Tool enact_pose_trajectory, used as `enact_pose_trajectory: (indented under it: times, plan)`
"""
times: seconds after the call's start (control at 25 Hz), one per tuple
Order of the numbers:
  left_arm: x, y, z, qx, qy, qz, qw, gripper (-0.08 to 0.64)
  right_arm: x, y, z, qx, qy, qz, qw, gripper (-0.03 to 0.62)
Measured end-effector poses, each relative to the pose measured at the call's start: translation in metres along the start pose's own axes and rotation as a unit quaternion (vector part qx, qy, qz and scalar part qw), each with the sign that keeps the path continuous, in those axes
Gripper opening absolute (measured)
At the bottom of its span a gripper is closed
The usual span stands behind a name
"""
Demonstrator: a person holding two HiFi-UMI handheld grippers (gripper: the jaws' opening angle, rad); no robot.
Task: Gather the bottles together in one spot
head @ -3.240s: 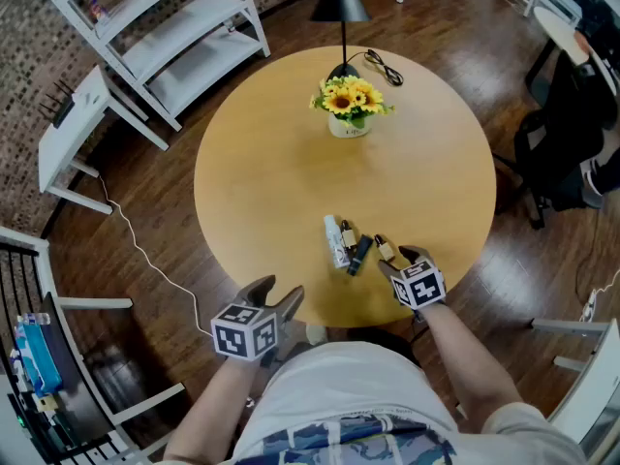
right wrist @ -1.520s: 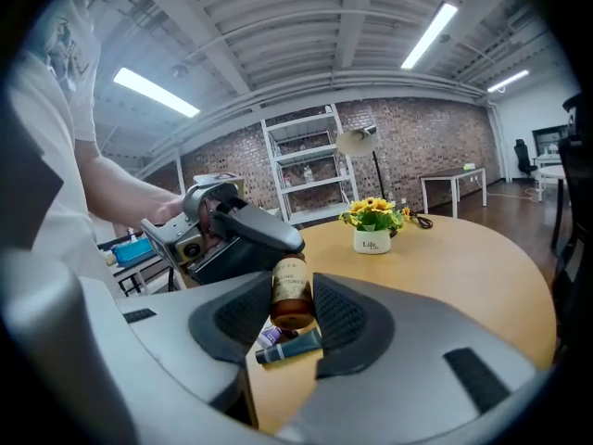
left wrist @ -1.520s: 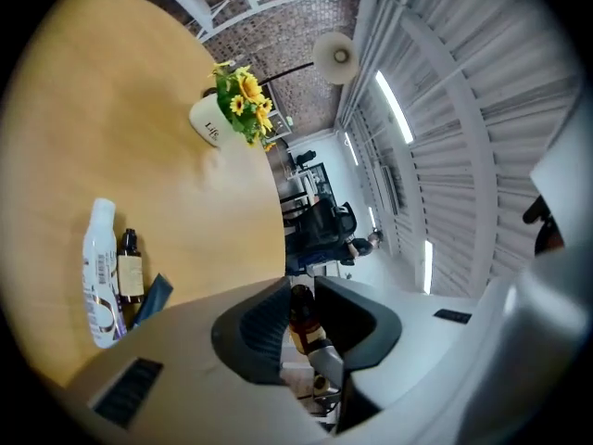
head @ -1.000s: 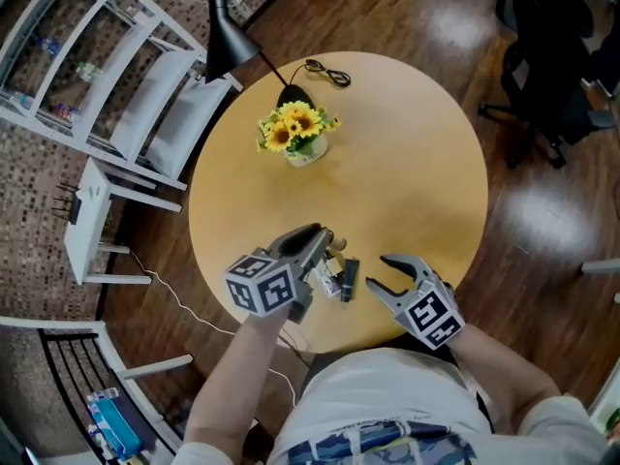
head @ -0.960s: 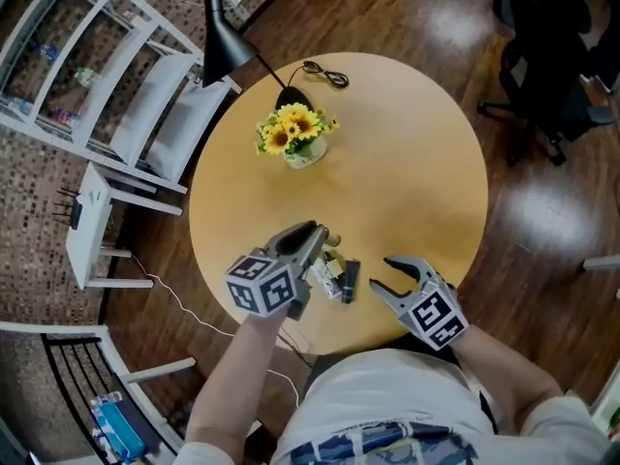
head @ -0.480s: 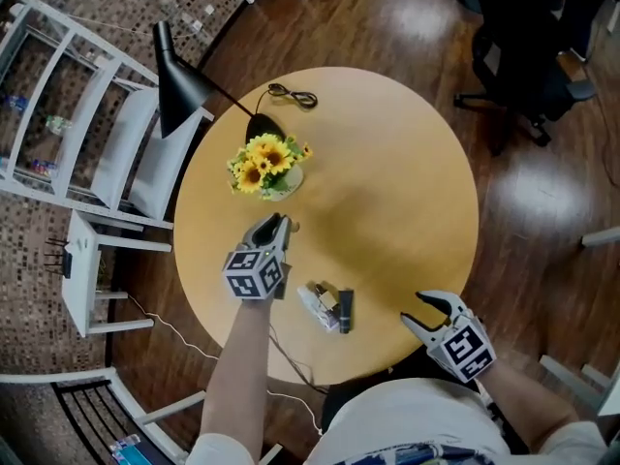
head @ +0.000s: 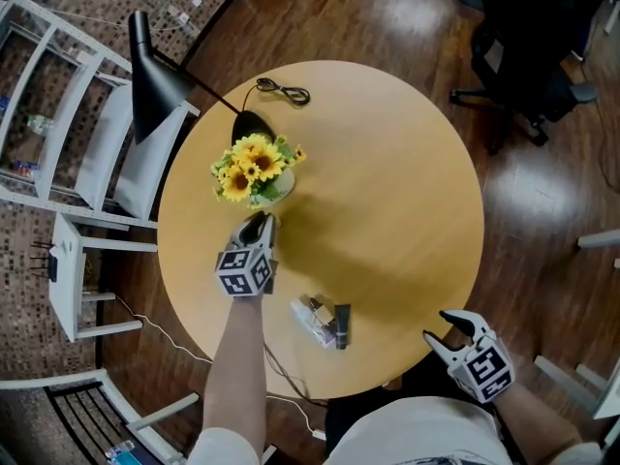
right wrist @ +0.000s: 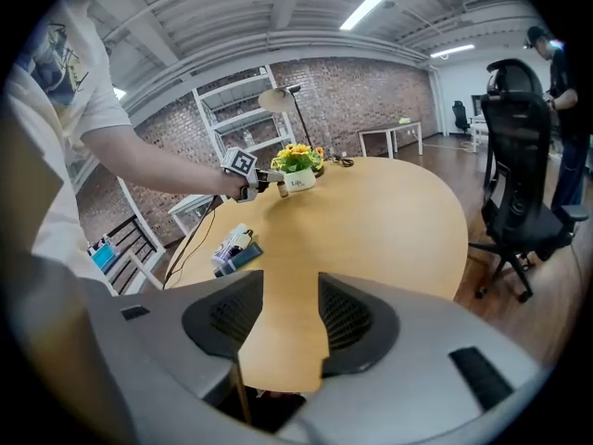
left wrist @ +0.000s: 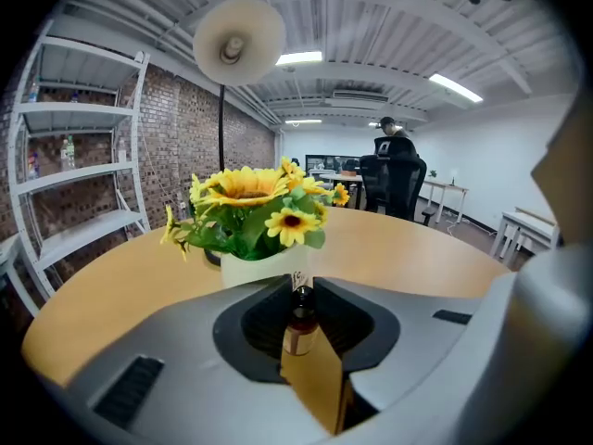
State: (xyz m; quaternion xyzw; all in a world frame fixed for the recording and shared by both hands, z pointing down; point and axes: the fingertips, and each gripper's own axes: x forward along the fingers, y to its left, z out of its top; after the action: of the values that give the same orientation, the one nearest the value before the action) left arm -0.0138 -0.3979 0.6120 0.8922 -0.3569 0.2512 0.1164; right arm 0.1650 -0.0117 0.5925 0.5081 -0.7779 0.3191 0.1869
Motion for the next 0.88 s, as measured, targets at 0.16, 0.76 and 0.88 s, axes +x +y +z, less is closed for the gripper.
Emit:
enact_pose_trajectory:
  times: [0.16,0.76,0.88]
  plan:
    - [0.004,0.002,-0.008,-0.008,-0.005,0.001,1.0000,0.069,0.003,-0.001,0.003,-0.002,0.004,0.006,1.000,0.212]
    - [-0.015,0.011,-0.008,-0.005,-0.009,0.004,0.9999,0.115,0.020,0.014,0.014,-0.035,0.007,0.020,0.999,0.212]
    - [-0.043,0.013,0.005,-0.010,-0.023,0.025,0.9994,0.115,0.025,0.022,0.021,-0.045,0.001,0.031,0.999,0.212]
